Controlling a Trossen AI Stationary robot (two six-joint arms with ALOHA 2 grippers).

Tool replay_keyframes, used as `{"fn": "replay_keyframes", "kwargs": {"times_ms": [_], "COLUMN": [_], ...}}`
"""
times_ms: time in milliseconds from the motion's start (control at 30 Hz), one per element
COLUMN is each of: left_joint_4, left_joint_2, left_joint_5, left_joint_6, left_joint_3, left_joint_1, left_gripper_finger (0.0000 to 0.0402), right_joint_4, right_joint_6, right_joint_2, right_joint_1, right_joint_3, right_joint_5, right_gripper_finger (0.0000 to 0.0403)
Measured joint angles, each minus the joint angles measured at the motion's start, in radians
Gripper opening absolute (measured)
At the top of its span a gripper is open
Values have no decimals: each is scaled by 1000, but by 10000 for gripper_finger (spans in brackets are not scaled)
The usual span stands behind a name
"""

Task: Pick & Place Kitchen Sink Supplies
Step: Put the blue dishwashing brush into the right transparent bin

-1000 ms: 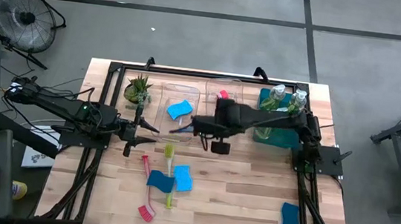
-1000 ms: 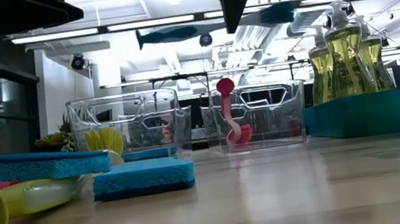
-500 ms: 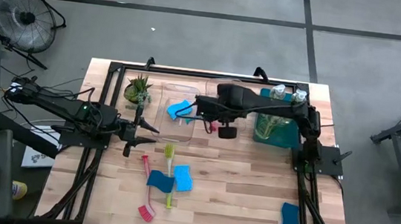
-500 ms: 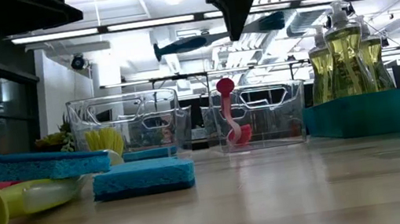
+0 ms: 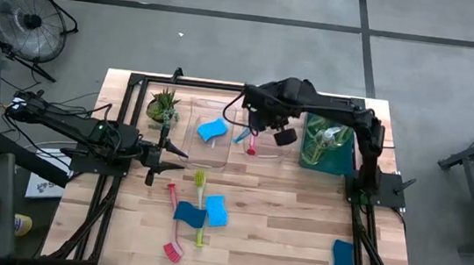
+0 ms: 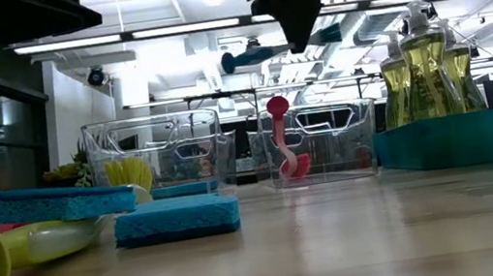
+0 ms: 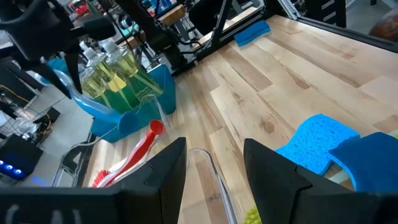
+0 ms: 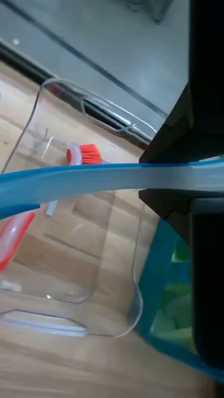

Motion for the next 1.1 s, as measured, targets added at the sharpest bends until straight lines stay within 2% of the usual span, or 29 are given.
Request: {"fn": "replay_keyframes", "kwargs": {"times_ms": [467,600,767,867,1100], "left_joint_4": [11,11,11,10,-5], "left_joint_2": [0,0,0,0,0], "left_joint_5": [-1,-1,-1,-1,-1], "left_joint_6": [36,52,53,53,52], "left_joint_3": [0,0,0,0,0], "left_joint_1": [0,0,0,0,0], "left_gripper_finger": [156,156,156,156,156], "right_joint_4": [41,78,146,205,340], "right_joint_6": [-414,-456,-418,-390,-371], "right_joint_2": [0,0,0,0,1], "right_joint_1": [-134,-168,-185,-178,-158], "right_joint_3": [0,0,-8,-32,-158], "right_joint_5": [-80,-115,-266,-390,-567], "right_gripper_finger": [46,46,44,44,44]}}
